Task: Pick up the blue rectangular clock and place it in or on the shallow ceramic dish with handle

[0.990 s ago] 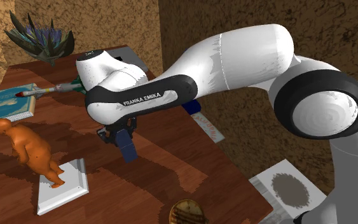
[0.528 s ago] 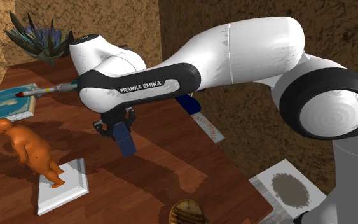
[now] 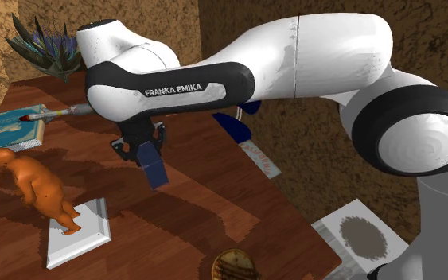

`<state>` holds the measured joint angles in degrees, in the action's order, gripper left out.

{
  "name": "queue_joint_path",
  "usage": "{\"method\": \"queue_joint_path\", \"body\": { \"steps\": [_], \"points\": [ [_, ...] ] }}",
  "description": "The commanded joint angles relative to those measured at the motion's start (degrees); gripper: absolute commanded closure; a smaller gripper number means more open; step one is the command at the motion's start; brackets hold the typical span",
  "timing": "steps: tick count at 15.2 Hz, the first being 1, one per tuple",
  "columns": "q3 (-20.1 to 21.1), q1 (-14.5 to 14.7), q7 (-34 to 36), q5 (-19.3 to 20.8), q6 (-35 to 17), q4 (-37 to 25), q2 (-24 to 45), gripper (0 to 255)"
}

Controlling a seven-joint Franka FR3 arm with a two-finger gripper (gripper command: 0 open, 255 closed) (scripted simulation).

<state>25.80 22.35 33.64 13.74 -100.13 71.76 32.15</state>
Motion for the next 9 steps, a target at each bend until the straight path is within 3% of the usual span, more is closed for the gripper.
{"method": "queue_joint_path", "body": {
  "steps": [1,9],
  "points": [
    [0.58,-0.83,0.33,-0.93,-0.75,3.80,-3.11,255],
    [3.73,-5.55,0.35,-9.18,-9.14,30.95,-23.61,255]
  ]
}}
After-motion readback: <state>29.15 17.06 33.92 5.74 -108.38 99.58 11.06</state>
